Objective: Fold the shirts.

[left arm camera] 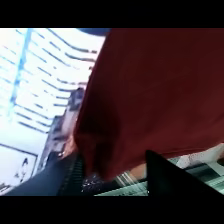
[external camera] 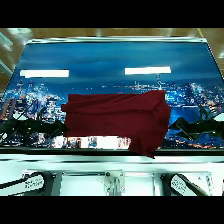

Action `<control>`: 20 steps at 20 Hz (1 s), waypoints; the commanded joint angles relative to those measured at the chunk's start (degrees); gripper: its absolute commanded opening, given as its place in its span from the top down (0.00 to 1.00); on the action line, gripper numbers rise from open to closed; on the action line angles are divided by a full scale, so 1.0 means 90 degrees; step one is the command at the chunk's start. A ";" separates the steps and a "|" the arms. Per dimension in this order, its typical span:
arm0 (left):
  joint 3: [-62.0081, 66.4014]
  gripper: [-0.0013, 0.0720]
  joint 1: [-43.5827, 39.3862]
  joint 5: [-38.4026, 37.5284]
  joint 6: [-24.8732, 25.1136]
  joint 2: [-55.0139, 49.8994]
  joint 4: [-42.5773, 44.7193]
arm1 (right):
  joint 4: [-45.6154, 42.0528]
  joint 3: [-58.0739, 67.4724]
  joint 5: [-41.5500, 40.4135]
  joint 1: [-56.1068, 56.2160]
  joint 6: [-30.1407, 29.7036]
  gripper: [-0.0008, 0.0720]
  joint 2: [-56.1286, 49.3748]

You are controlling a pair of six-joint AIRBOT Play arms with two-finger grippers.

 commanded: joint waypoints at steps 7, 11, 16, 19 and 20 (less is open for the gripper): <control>0.0002 0.93 -0.0299 -0.0155 0.0063 -0.0136 -0.0185 | 0.0350 -0.0517 0.0481 -0.0002 -0.0593 0.11 0.0005; 0.0005 0.93 -0.0299 -0.0211 0.0095 0.0027 -0.0185 | 0.0415 -0.0925 0.0022 0.0440 -0.0670 0.11 0.0005; 0.0007 0.93 -0.0301 -0.0389 0.0301 0.0175 -0.0199 | 0.0248 -0.1010 -0.1076 0.0707 -0.0289 0.11 0.0002; 0.0007 0.93 -0.0306 -0.0330 0.0415 0.0180 -0.0284 | 0.0279 -0.1013 -0.0692 0.0716 -0.0284 0.12 -0.0270; 0.0007 0.93 -0.0306 -0.0265 0.0413 0.0180 -0.0284 | 0.0376 -0.1010 -0.0627 0.0758 -0.0289 0.12 -0.0466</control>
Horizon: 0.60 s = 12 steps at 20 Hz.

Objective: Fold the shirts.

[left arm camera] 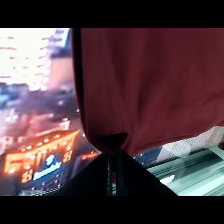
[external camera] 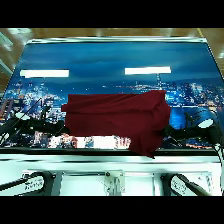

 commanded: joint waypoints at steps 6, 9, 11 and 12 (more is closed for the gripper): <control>0.0007 0.93 -0.0002 0.0177 0.0126 0.0053 -0.0097 | 0.0325 0.0058 -0.0189 0.0823 0.0058 0.88 -0.0736; 0.0211 0.93 0.0032 0.0593 0.0287 0.0427 -0.0036 | 0.0420 0.0624 0.0381 0.0823 -0.0425 0.89 -0.0345; 0.0716 0.93 0.0041 0.0702 0.0862 0.0731 -0.0024 | 0.0563 0.1280 0.0393 0.0823 -0.0459 0.89 0.0095; 0.1039 0.93 0.0036 0.0772 0.0935 0.0801 -0.0027 | 0.0571 0.1622 0.0124 0.0826 -0.0102 0.89 0.0226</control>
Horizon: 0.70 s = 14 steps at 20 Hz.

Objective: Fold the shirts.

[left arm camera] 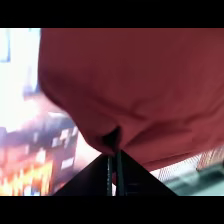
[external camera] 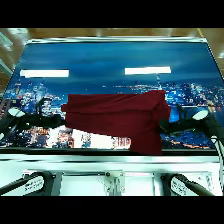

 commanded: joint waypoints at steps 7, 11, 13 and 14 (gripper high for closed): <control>0.2254 0.93 -0.0525 0.0937 0.0180 -0.0719 0.0024 | 0.0668 0.2905 -0.1124 0.0423 0.0437 0.89 -0.0954; 0.3252 0.93 -0.0656 0.0991 -0.0369 -0.1914 0.0027 | 0.0690 0.3706 -0.1821 0.0668 0.0670 0.89 -0.2186; 0.3521 0.93 -0.0663 0.0974 -0.0741 -0.2404 0.0027 | 0.0719 0.3866 -0.1880 0.0675 0.0712 0.89 -0.2708; 0.3585 0.93 -0.0663 0.0969 -0.0945 -0.2618 0.0027 | 0.0726 0.3869 -0.1880 0.0675 0.0716 0.88 -0.2936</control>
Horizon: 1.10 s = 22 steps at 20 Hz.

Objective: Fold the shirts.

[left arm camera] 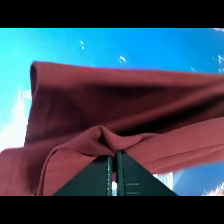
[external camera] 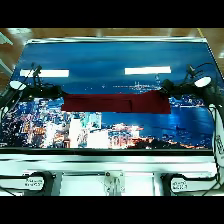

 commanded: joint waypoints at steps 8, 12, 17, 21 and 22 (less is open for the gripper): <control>0.0517 0.08 0.0435 -0.0947 -0.0835 -0.0814 -0.0019 | -0.1404 0.0304 -0.0063 -0.0452 0.0155 0.08 -0.0612; 0.0661 0.08 0.0561 -0.1576 -0.0831 -0.0755 -0.0053 | -0.1418 0.0301 0.0345 -0.0838 0.0226 0.06 -0.0753; 0.0682 0.09 0.0517 -0.1617 -0.0828 -0.0736 -0.0355 | -0.0143 0.0301 0.0707 -0.0794 -0.0187 0.06 -0.1409; 0.0687 0.09 0.0495 -0.1559 -0.0733 -0.0738 -0.0935 | -0.0075 0.0301 0.0894 -0.0573 -0.0180 0.06 -0.1744; 0.0687 0.09 0.0474 -0.1559 -0.0733 -0.0741 -0.0993 | -0.0097 0.0301 0.0940 -0.0500 -0.0177 0.12 -0.1785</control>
